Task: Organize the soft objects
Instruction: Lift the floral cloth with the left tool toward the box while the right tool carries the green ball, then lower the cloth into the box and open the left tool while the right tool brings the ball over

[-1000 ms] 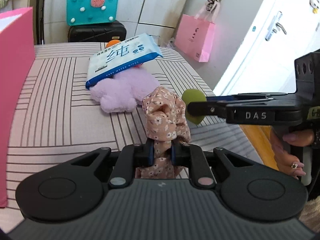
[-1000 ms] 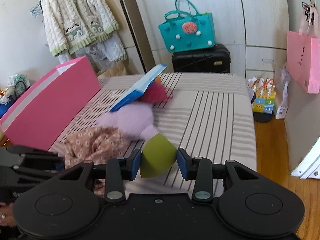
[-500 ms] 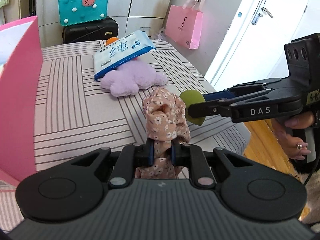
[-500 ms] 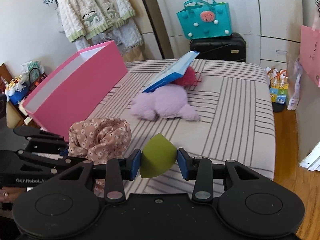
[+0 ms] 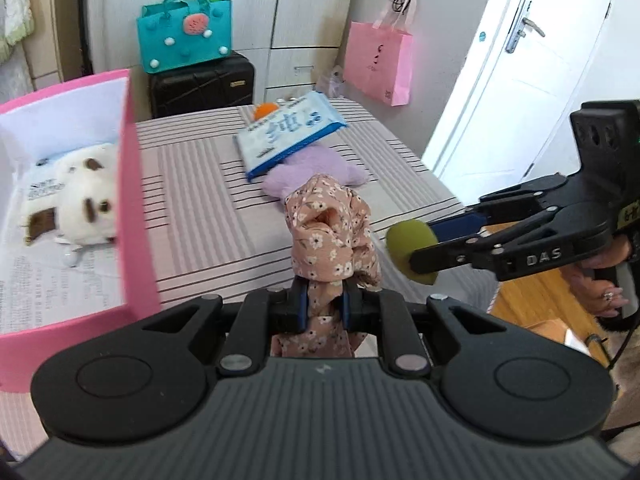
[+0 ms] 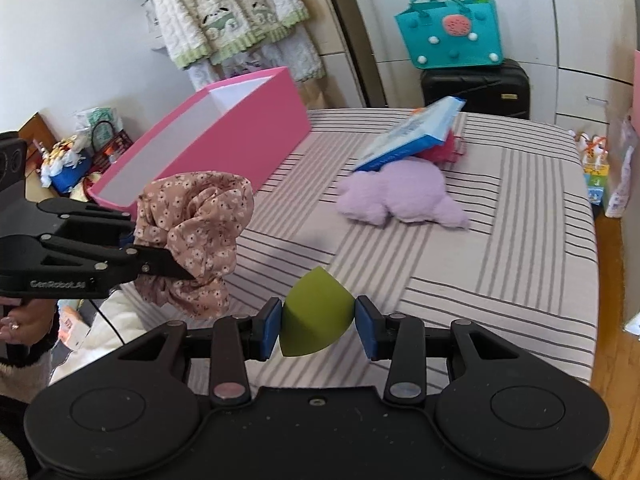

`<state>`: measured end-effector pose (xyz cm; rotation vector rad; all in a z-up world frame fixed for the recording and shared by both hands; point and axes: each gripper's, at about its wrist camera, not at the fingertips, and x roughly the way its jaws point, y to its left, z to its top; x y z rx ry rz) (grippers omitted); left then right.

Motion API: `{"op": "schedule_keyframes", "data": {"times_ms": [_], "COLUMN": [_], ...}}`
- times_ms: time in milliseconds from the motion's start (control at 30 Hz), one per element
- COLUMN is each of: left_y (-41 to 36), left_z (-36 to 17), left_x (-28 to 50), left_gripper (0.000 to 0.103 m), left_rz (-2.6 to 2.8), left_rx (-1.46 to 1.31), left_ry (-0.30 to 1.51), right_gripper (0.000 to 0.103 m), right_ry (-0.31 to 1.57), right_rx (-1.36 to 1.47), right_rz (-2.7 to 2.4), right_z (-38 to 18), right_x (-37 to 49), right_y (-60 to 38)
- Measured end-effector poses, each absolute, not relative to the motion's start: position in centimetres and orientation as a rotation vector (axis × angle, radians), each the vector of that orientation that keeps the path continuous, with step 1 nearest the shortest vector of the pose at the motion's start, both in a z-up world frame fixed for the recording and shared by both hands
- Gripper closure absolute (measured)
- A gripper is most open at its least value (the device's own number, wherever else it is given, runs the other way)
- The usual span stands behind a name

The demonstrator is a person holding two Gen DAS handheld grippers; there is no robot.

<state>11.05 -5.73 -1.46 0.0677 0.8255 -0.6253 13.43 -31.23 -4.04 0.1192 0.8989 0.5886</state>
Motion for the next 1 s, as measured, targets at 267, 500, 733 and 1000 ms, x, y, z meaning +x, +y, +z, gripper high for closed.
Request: {"op": "schedule_keyframes", "data": {"times_ms": [267, 500, 733, 1000], "left_y": [-3.1, -0.8, 3.2, 6.3], "left_z": [-0.4, 1.3, 3.8, 4.2], "left_x": [9.6, 7.3, 6.6, 10.6], "left_gripper": [0.089, 0.089, 0.089, 0.089], "left_rz": [-0.693, -0.685, -0.605, -0.433], "left_rx": [0.036, 0.091, 0.063, 0.128], "left_ry": [0.901, 0.893, 0.777, 0.797], "right_gripper": [0.057, 0.057, 0.057, 0.057], "right_ry": [0.905, 0.888, 0.802, 0.756], "right_rx": [0.113, 0.074, -0.002, -0.093], "right_rz": [0.663, 0.728, 0.796, 0.845], "right_z": [-2.2, 0.2, 2.1, 3.8], "right_x": [12.4, 11.2, 11.4, 14.1], "right_y": [-28.9, -26.6, -23.5, -19.8]}}
